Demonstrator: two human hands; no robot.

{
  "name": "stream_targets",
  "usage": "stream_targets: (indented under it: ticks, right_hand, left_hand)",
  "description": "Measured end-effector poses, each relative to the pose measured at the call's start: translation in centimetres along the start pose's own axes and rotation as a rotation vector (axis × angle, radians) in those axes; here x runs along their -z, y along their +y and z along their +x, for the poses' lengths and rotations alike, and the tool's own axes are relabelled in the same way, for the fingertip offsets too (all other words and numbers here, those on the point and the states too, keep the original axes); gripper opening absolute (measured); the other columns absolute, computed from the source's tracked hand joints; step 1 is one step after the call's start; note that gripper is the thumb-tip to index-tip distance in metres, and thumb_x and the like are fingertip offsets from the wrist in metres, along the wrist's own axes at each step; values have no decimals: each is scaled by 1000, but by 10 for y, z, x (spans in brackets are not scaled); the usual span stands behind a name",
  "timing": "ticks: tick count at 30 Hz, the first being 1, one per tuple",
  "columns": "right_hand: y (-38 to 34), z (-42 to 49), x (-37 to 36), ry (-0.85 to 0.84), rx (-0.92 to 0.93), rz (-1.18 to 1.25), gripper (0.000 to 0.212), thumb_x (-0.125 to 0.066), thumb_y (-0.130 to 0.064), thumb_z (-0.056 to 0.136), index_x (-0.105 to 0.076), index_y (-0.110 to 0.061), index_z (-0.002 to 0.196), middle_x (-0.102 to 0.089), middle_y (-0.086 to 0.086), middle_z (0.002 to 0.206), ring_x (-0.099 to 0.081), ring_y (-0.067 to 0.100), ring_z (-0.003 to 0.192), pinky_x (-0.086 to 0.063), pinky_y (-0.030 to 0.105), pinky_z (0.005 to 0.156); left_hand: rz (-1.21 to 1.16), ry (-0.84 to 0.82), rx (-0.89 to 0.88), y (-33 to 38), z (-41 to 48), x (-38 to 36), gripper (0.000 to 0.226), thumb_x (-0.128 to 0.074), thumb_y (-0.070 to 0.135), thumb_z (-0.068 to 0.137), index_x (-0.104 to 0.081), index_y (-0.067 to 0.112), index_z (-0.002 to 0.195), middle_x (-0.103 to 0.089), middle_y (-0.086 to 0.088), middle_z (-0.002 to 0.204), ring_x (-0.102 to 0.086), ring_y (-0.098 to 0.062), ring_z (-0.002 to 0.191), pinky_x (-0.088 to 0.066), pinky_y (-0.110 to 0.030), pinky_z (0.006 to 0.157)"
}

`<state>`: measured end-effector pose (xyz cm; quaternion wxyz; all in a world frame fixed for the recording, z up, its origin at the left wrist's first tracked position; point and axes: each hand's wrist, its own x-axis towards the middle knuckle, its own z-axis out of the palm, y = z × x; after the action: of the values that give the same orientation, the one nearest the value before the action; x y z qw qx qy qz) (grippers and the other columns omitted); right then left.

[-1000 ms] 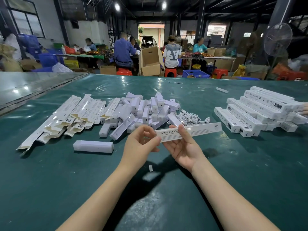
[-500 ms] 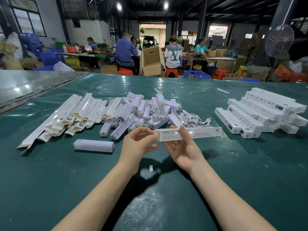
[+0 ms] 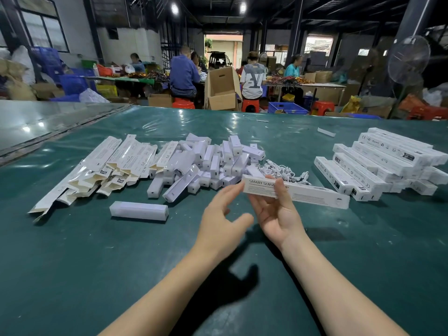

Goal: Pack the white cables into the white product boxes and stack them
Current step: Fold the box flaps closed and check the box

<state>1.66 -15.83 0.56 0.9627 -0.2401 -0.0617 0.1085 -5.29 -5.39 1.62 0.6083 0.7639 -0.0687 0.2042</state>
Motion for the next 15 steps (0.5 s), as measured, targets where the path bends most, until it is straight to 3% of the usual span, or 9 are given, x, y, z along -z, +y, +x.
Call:
stream_targets:
  ticks: [2,4,6,8,11,13,15]
  right_hand:
    - [-2,-1,-1,22,19,10,56,-95,-24,14,-75,-10,64,-73,13,79,-71,23,69,-58,31,58]
    - [-4,-3,-1,75,32,-45,36,-88,-19,42,-73,-9,73,-73,11,78,-71,22,68,-58,31,58]
    - [-3,-3,0,205,103,-220,12,-73,-12,71,-65,-12,80,-71,2,69,-68,15,63,-57,29,56]
    - [-3,-1,2,334,312,-557,17,-69,-5,78,-59,-15,69,-63,-6,57,-59,4,53,-52,25,53]
    - [-8,-1,5,393,671,-1187,34,-67,-2,74,-44,-19,57,-45,-8,54,-39,8,50,-35,20,52]
    - [-10,-2,11,270,795,-1544,30,-60,-3,75,-38,-20,64,-39,-6,57,-34,19,56,-29,29,52]
    - [-13,-4,15,114,721,-1889,14,-59,-9,79,-47,-17,79,-50,0,66,-43,32,64,-27,33,55]
  left_hand:
    - [-34,-165,92,0,-2,-3,72,-55,21,56,-32,55,115,-41,28,125,-42,8,114,-38,-9,90]
    - [-89,-289,196,2,-2,-2,81,-58,23,56,-24,51,123,-40,20,127,-42,-4,119,-38,-19,96]
    - [51,-304,257,4,0,5,72,-66,26,64,-33,47,125,-41,12,125,-42,-11,122,-35,-24,96]
    - [546,-186,248,-1,8,20,48,-63,27,76,-51,37,121,-38,4,132,-33,-17,129,-30,-30,101]
    - [1228,-83,343,-9,19,55,46,-51,23,80,-43,30,125,-21,-5,143,-11,-29,134,-15,-60,105]
    - [1363,-92,553,-12,24,79,46,-43,19,83,-36,27,127,-19,-8,142,-9,-34,134,-13,-68,100]
    - [1370,-141,677,-18,25,95,40,-39,22,90,-34,24,130,-27,-9,138,-18,-34,131,-24,-61,102]
